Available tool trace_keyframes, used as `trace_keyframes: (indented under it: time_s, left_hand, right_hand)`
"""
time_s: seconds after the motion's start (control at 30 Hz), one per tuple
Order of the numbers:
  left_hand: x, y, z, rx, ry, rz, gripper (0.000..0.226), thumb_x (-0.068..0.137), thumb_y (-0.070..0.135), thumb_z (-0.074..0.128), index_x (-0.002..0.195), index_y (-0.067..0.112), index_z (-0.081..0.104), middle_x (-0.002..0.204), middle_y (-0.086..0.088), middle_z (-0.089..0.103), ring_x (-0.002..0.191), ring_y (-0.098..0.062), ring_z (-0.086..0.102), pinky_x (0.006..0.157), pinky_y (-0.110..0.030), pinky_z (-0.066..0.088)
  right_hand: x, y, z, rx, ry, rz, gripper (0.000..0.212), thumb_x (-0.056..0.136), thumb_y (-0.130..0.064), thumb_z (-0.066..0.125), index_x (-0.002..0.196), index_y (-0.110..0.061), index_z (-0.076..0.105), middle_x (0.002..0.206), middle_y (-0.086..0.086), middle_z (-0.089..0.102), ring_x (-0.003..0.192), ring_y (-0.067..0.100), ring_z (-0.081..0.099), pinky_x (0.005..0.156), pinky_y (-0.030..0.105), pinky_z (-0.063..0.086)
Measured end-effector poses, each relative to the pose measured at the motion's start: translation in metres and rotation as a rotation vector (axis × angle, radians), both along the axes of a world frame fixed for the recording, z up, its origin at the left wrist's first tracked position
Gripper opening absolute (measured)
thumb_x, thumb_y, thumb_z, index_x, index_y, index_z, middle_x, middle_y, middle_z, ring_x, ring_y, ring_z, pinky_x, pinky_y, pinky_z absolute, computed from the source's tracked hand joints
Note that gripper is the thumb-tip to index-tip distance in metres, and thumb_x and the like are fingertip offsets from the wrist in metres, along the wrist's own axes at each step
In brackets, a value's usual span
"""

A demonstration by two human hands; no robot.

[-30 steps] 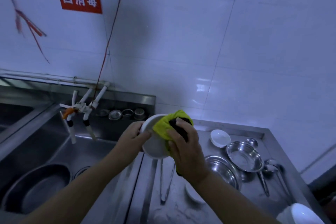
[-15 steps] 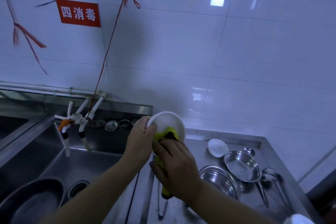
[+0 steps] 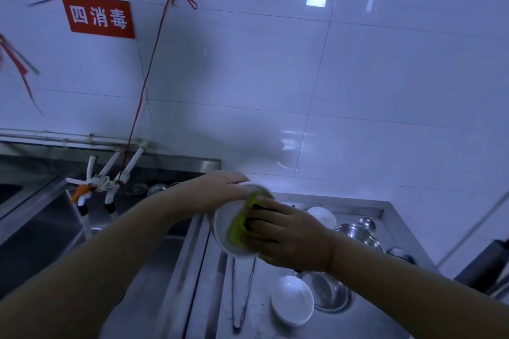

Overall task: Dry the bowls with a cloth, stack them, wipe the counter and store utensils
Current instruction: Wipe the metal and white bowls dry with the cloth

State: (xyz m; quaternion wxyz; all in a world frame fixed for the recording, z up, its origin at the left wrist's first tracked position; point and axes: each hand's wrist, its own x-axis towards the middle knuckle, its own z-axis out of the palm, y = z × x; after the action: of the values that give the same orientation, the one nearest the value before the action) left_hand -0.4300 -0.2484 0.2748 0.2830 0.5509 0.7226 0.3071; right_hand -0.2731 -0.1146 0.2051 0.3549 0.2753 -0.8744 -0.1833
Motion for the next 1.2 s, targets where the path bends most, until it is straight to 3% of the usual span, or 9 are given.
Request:
trace_keyframes:
  time_s: [0.1, 0.17, 0.33, 0.57, 0.73, 0.83, 0.93, 1.07, 1.2]
  left_hand:
    - [0.003, 0.005, 0.001, 0.159, 0.1, 0.036, 0.021, 0.083, 0.027, 0.048, 0.087, 0.012, 0.062, 0.079, 0.002, 0.059, 0.069, -0.005, 0.053, 0.06, -0.015, 0.038]
    - [0.008, 0.009, -0.003, 0.266, 0.13, 0.133, 0.027, 0.081, 0.028, 0.044, 0.084, 0.005, 0.059, 0.079, -0.01, 0.058, 0.069, -0.017, 0.051, 0.062, -0.025, 0.039]
    - [0.024, 0.022, -0.018, 0.491, -0.042, 0.375, 0.027, 0.075, 0.031, 0.04, 0.078, 0.009, 0.055, 0.074, -0.011, 0.051, 0.068, -0.024, 0.046, 0.061, -0.034, 0.035]
    - [-0.002, 0.013, -0.001, 0.143, -0.06, 0.101, 0.025, 0.081, 0.027, 0.048, 0.097, 0.018, 0.065, 0.086, -0.003, 0.063, 0.074, -0.012, 0.059, 0.064, -0.025, 0.045]
    - [-0.002, 0.018, -0.009, 0.378, -0.48, 0.385, 0.039, 0.067, 0.032, 0.06, 0.102, 0.016, 0.066, 0.1, -0.015, 0.069, 0.088, -0.03, 0.066, 0.073, -0.041, 0.055]
    - [0.024, 0.027, -0.035, 0.676, -0.576, 0.448, 0.026, 0.072, 0.024, 0.057, 0.096, 0.033, 0.061, 0.097, -0.004, 0.067, 0.083, -0.013, 0.065, 0.067, -0.032, 0.057]
    - [0.028, 0.029, -0.045, 0.768, -0.532, 0.433, 0.028, 0.082, 0.027, 0.047, 0.103, 0.042, 0.056, 0.094, 0.012, 0.065, 0.083, -0.002, 0.064, 0.064, -0.017, 0.051]
    - [0.014, 0.022, -0.043, 0.687, -0.38, 0.354, 0.028, 0.079, 0.028, 0.043, 0.099, 0.043, 0.057, 0.093, 0.008, 0.063, 0.08, -0.002, 0.06, 0.064, -0.02, 0.048]
    - [-0.003, 0.016, -0.029, 0.348, -0.219, 0.085, 0.029, 0.074, 0.025, 0.045, 0.097, 0.036, 0.059, 0.091, 0.004, 0.061, 0.074, -0.002, 0.058, 0.061, -0.018, 0.048]
  right_hand:
    - [-0.003, -0.006, -0.003, -0.106, 0.103, -0.054, 0.011, 0.08, -0.013, 0.069, 0.088, -0.008, 0.075, 0.09, 0.013, 0.07, 0.096, 0.029, 0.066, 0.101, 0.046, 0.045]
    - [-0.004, -0.016, -0.013, -0.245, 0.193, -0.156, 0.012, 0.08, -0.014, 0.068, 0.088, -0.008, 0.075, 0.09, 0.014, 0.071, 0.098, 0.029, 0.067, 0.095, 0.046, 0.049]
    - [-0.026, -0.05, -0.038, -0.641, 0.333, -0.369, 0.025, 0.081, -0.02, 0.073, 0.103, -0.008, 0.073, 0.101, 0.011, 0.07, 0.105, 0.026, 0.064, 0.101, 0.043, 0.046]
    - [-0.007, 0.015, -0.002, 0.001, 0.177, -0.042, 0.01, 0.089, -0.017, 0.068, 0.097, -0.017, 0.075, 0.098, 0.012, 0.072, 0.102, 0.03, 0.066, 0.098, 0.043, 0.047]
    - [-0.027, 0.007, 0.015, -0.151, 0.306, -0.195, 0.01, 0.09, -0.011, 0.065, 0.089, -0.012, 0.075, 0.086, 0.009, 0.07, 0.087, 0.026, 0.067, 0.09, 0.039, 0.051]
    - [-0.037, -0.013, 0.012, -0.396, 0.43, -0.331, 0.014, 0.093, -0.015, 0.062, 0.096, -0.011, 0.075, 0.088, 0.008, 0.071, 0.086, 0.024, 0.067, 0.087, 0.037, 0.052]
    - [-0.039, -0.024, -0.001, -0.456, 0.414, -0.316, 0.014, 0.092, -0.015, 0.065, 0.101, -0.01, 0.074, 0.093, 0.01, 0.072, 0.091, 0.024, 0.067, 0.088, 0.037, 0.053]
    - [-0.023, 0.003, -0.004, -0.228, 0.291, -0.172, 0.012, 0.09, -0.016, 0.068, 0.099, -0.011, 0.075, 0.097, 0.009, 0.073, 0.095, 0.022, 0.068, 0.093, 0.037, 0.052]
    - [-0.011, 0.033, 0.008, 0.069, 0.11, 0.039, 0.009, 0.089, -0.016, 0.068, 0.094, -0.013, 0.076, 0.096, 0.011, 0.072, 0.096, 0.026, 0.067, 0.096, 0.04, 0.048]
